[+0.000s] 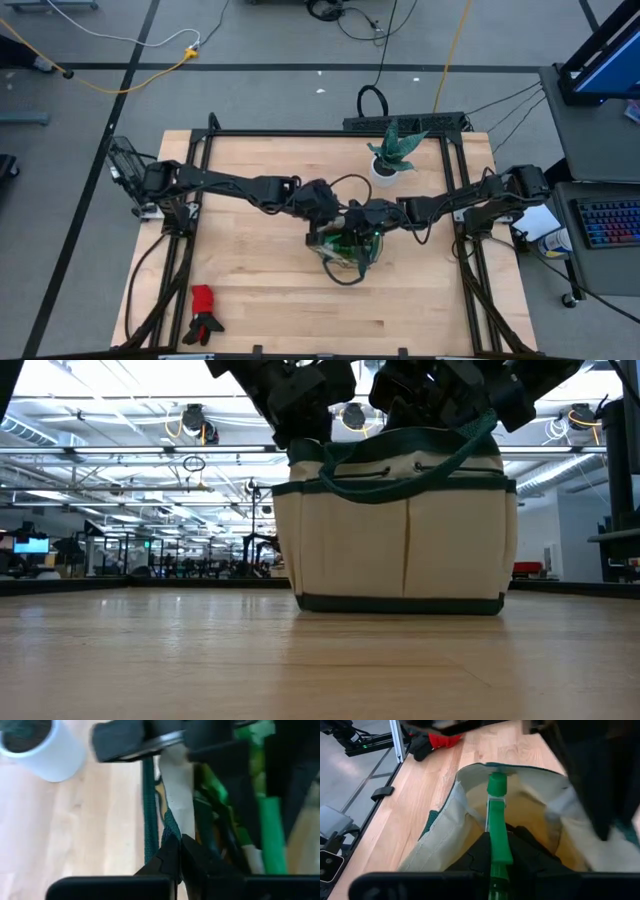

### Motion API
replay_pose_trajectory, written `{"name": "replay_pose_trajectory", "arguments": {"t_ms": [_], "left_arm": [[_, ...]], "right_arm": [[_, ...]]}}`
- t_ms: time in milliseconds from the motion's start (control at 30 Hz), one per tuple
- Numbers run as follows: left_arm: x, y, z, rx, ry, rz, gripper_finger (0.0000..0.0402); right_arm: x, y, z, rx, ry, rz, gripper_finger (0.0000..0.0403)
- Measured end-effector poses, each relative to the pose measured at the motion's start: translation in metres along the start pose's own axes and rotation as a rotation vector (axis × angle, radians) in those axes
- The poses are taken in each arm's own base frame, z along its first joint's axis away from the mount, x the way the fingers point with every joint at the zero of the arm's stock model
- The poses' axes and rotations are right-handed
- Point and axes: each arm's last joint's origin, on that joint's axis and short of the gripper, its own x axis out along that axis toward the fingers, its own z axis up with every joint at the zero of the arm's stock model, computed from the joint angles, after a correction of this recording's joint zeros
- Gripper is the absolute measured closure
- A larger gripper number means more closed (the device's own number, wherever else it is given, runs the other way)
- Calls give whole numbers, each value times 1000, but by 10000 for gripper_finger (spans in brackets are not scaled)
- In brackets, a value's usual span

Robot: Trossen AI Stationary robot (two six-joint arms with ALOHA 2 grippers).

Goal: Pick & Place Garden tools in Gardening bag
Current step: Put the green spray bottle into the gardening bag

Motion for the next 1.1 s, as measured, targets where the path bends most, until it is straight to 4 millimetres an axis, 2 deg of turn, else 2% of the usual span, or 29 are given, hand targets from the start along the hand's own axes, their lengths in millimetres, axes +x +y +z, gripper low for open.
{"name": "replay_pose_trajectory", "arguments": {"t_ms": [233,433,733,1100], "left_arm": [[0,6,2,17,-14,157,395],[0,10,3,32,-24,182,396],[0,17,3,35,-24,221,394],[-1,16,4,57,-28,185,395]], "right_arm": [[0,-1,-2,28,26,-12,369],[0,-2,-5,38,44,-17,367],[-2,-6,-22,104,80,-30,364],[-1,-5,-17,63,12,-5,353]]}}
